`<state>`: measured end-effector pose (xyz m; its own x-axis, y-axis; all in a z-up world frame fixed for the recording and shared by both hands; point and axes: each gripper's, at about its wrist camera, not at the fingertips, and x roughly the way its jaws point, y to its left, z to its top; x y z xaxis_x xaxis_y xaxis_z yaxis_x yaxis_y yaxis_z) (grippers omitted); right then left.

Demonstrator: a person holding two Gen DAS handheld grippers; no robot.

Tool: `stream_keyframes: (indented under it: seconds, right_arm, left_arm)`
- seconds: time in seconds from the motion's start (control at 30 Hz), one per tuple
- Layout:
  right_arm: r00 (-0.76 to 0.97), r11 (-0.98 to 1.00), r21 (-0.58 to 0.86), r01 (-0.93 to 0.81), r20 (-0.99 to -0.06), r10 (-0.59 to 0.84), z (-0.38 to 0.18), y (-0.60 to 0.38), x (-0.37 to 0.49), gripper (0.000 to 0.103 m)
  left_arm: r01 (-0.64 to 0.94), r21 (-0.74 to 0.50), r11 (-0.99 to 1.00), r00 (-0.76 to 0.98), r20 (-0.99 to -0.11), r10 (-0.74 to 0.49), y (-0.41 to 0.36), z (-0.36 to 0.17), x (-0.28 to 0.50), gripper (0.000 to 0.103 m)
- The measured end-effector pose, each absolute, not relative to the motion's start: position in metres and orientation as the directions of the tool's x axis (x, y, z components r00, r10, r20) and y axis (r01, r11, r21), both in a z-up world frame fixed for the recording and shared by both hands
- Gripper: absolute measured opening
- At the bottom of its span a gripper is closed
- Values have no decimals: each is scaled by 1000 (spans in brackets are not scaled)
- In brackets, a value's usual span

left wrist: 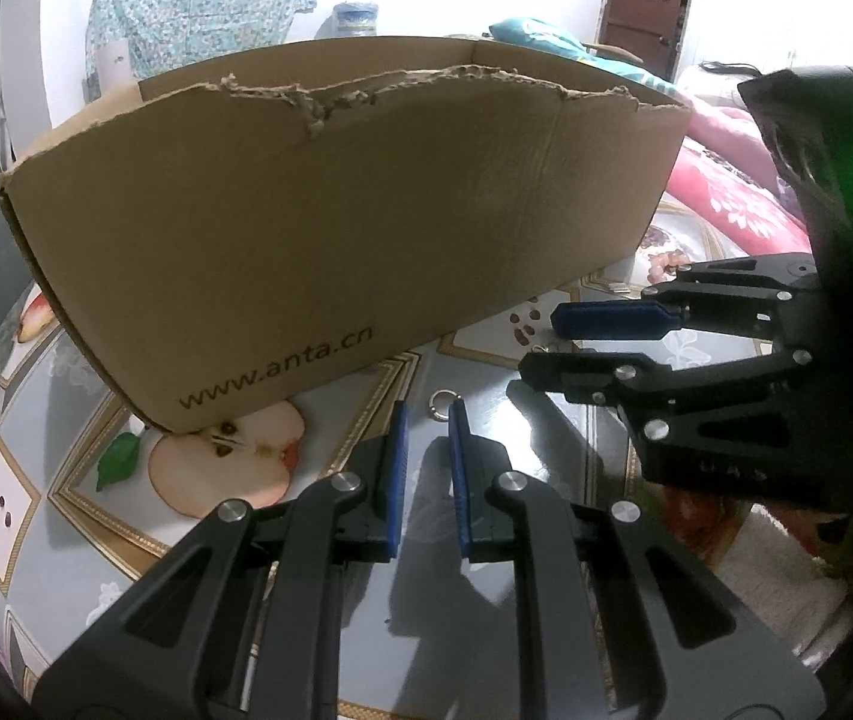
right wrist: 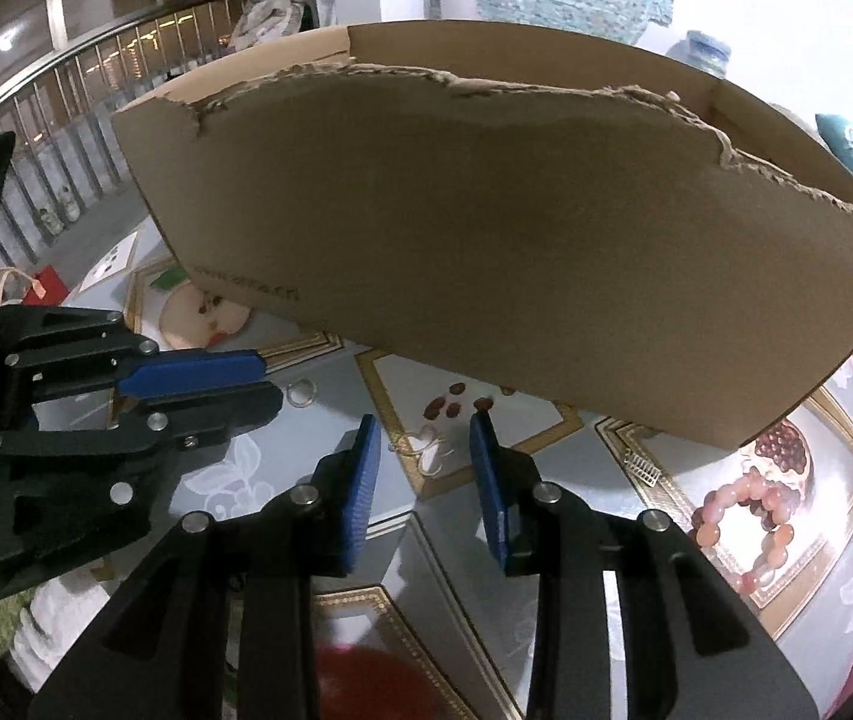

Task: Organize jewelry

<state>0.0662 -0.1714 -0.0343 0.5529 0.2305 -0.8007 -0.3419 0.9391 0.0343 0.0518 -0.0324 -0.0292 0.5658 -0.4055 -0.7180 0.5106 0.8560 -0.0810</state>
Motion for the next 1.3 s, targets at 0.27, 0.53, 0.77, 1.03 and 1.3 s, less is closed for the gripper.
stream_keyframes:
  seconds: [0.27, 0.53, 0.77, 1.03, 1.3]
  right_arm:
    - [516, 935, 65, -347, -820, 248, -31, -174, 73, 20]
    - [486, 933, 127, -337, -825, 288, -31, -184, 78, 20]
    - [465, 926, 183, -329, -822, 328, -30, -190, 79, 20]
    - [465, 923, 228, -309, -811, 356, -27, -204, 76, 20]
    - [496, 923, 250, -294, -785, 371, -17, -218, 72, 20]
  left_arm:
    - [512, -81, 855, 569, -714, -408, -32, -28, 51, 12]
    - [513, -80, 855, 566, -717, -407, -31, -26, 51, 12]
    - [522, -68, 850, 564, -721, -404, -35, -25, 51, 21]
    - [529, -48, 847, 562, -729, -392, -43, -27, 53, 21]
    - [531, 22, 847, 583, -735, -347, -57, -30, 55, 15]
